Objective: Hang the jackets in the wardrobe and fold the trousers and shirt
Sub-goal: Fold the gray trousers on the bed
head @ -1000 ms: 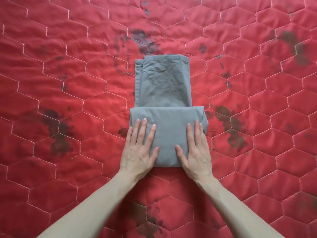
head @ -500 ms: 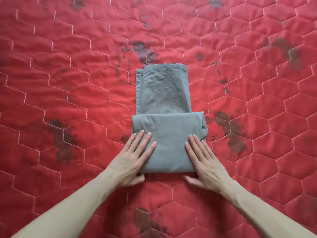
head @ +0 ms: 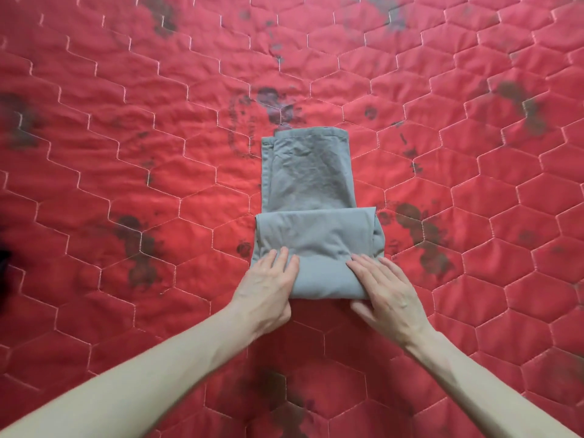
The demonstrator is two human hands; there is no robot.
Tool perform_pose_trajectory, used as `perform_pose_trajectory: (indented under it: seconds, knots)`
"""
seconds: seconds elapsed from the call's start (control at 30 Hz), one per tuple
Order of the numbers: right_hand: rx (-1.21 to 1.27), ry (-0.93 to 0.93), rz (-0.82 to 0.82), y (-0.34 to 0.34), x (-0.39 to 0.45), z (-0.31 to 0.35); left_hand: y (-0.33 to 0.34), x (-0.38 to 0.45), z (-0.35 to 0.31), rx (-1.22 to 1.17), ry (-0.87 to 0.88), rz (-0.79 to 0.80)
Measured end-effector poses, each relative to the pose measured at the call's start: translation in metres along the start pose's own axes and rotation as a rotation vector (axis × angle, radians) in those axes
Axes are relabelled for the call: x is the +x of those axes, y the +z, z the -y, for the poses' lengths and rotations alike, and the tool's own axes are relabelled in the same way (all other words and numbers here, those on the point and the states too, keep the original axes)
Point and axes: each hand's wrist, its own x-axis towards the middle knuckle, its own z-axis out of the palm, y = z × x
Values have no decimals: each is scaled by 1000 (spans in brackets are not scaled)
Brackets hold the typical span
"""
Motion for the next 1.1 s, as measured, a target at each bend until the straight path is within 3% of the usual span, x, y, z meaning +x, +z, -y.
perform_pose_trajectory:
  seconds: [0.2, 0.33, 0.47, 0.67, 0.77, 0.83, 1.0, 1.1]
  knots:
    - [149, -42, -22, -62, -6, 3, -42, -42, 25, -187, 220, -65]
    - [374, 162, -42, -92, -12, 13, -46, -68, 35, -467, 225, -169]
    - [623, 445, -46, -96, -10, 16, -33, -75, 38, -942, 10, -274]
    - [775, 713, -143, -62, 32, 25, -5, -55, 25, -1384, -419, -454]
    - [803, 780, -122, -33, 53, 23, 6, -34, 24, -1438, -570, -488]
    - [776, 824, -78, -14, 62, 18, 15, -19, 22, -1410, -623, -421]
    - [441, 959, 76, 12, 78, 18, 26, 10, 15, -1146, -817, -265]
    - [493, 1035, 80, 9, 76, 22, 27, 17, 17, -1331, -859, -267]
